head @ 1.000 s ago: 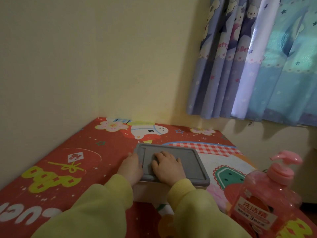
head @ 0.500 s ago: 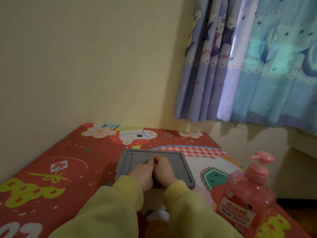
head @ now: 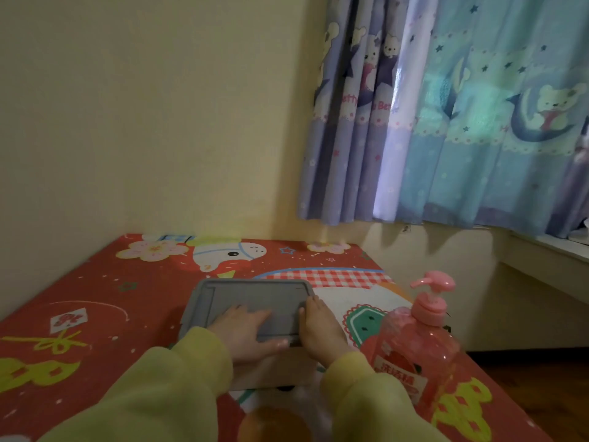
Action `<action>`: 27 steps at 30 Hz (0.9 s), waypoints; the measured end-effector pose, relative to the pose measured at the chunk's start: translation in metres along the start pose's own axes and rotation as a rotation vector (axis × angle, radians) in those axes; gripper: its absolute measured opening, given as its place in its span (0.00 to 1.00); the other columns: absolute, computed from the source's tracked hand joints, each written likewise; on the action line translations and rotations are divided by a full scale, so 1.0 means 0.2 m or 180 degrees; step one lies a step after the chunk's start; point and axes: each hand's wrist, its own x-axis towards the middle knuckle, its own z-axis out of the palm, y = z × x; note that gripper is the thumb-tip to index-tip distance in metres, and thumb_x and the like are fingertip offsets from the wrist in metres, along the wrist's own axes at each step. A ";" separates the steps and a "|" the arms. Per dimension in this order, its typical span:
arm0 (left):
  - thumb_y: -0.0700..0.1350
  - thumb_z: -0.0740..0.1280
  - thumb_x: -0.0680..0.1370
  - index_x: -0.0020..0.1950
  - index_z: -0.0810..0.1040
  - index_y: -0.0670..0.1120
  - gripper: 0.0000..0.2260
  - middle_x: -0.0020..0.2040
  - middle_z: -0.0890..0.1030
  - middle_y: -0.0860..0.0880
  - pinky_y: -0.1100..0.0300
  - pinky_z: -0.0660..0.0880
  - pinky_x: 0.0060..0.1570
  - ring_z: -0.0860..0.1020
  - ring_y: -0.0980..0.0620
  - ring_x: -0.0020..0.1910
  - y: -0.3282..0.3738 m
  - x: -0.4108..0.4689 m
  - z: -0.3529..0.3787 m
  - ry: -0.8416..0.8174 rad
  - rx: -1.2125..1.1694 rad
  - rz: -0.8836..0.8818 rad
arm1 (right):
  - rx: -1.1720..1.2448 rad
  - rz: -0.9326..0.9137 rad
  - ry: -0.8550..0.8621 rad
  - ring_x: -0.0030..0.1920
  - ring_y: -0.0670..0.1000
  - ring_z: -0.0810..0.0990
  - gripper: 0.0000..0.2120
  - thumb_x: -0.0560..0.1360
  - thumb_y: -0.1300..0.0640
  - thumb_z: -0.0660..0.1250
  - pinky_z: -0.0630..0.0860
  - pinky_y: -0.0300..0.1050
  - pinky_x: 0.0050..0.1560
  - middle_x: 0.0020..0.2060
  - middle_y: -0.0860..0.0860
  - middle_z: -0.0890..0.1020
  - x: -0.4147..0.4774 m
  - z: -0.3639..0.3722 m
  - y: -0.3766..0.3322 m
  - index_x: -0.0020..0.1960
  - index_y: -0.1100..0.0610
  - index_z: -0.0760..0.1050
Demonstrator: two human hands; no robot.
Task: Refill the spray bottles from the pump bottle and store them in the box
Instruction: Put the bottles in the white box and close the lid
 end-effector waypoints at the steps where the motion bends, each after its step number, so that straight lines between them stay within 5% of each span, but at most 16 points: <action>1: 0.66 0.58 0.73 0.76 0.51 0.52 0.36 0.77 0.51 0.41 0.47 0.53 0.74 0.50 0.43 0.76 0.02 0.00 0.00 -0.0034 0.0153 0.0024 | 0.0018 -0.0005 0.0016 0.68 0.56 0.66 0.18 0.82 0.57 0.47 0.59 0.45 0.69 0.68 0.59 0.68 -0.01 -0.01 0.00 0.67 0.64 0.63; 4: 0.62 0.61 0.74 0.76 0.48 0.53 0.36 0.77 0.42 0.45 0.39 0.46 0.72 0.42 0.46 0.76 0.10 0.03 0.00 -0.0119 0.0516 0.0296 | 0.0130 -0.0004 -0.0036 0.71 0.55 0.64 0.19 0.81 0.59 0.49 0.58 0.43 0.69 0.71 0.59 0.65 -0.02 -0.01 0.01 0.71 0.65 0.60; 10: 0.53 0.62 0.77 0.76 0.50 0.53 0.31 0.77 0.50 0.50 0.36 0.53 0.70 0.50 0.49 0.76 0.15 0.10 0.02 -0.0093 0.0359 0.0460 | 0.0588 0.0016 0.0235 0.61 0.57 0.71 0.14 0.80 0.61 0.52 0.66 0.44 0.57 0.62 0.60 0.72 -0.01 0.00 0.03 0.63 0.64 0.68; 13: 0.55 0.63 0.76 0.75 0.51 0.54 0.32 0.77 0.51 0.50 0.38 0.54 0.71 0.51 0.50 0.76 0.13 0.12 0.05 -0.0046 0.0240 0.0476 | 0.1712 0.0202 0.0527 0.50 0.53 0.73 0.12 0.80 0.61 0.53 0.64 0.40 0.44 0.53 0.57 0.76 -0.01 0.00 0.06 0.58 0.62 0.71; 16: 0.56 0.64 0.75 0.75 0.52 0.54 0.32 0.78 0.51 0.50 0.38 0.53 0.71 0.50 0.50 0.76 0.12 0.12 0.06 0.0004 0.0181 0.0486 | 0.3087 0.1071 0.0773 0.46 0.51 0.70 0.09 0.80 0.58 0.54 0.67 0.43 0.45 0.44 0.52 0.72 0.02 -0.04 0.07 0.52 0.59 0.72; 18: 0.57 0.63 0.75 0.75 0.52 0.54 0.32 0.78 0.50 0.50 0.36 0.52 0.71 0.50 0.51 0.76 0.12 0.11 0.05 0.0005 0.0198 0.0476 | 0.3614 0.1620 0.0549 0.49 0.54 0.71 0.13 0.80 0.54 0.57 0.70 0.48 0.50 0.46 0.55 0.73 0.02 -0.06 0.08 0.56 0.62 0.71; 20: 0.57 0.63 0.75 0.75 0.52 0.55 0.32 0.78 0.50 0.51 0.36 0.52 0.71 0.50 0.51 0.76 0.12 0.10 0.05 -0.0006 0.0216 0.0456 | 0.3651 0.1802 0.0144 0.49 0.55 0.74 0.23 0.78 0.49 0.61 0.72 0.46 0.46 0.51 0.58 0.76 0.00 -0.06 0.08 0.63 0.66 0.69; 23: 0.57 0.63 0.75 0.75 0.52 0.55 0.32 0.78 0.50 0.51 0.35 0.50 0.71 0.49 0.51 0.76 0.13 0.10 0.05 -0.0001 0.0206 0.0442 | 0.3498 0.1773 -0.0275 0.38 0.50 0.72 0.22 0.76 0.51 0.65 0.64 0.41 0.32 0.40 0.54 0.74 -0.04 -0.06 0.09 0.63 0.66 0.68; 27: 0.57 0.63 0.76 0.75 0.51 0.55 0.32 0.78 0.50 0.51 0.36 0.51 0.71 0.49 0.51 0.76 0.12 0.10 0.05 -0.0005 0.0224 0.0443 | 0.3395 0.1624 0.0282 0.39 0.51 0.74 0.19 0.73 0.59 0.69 0.68 0.40 0.31 0.40 0.56 0.76 0.00 -0.04 0.12 0.57 0.70 0.72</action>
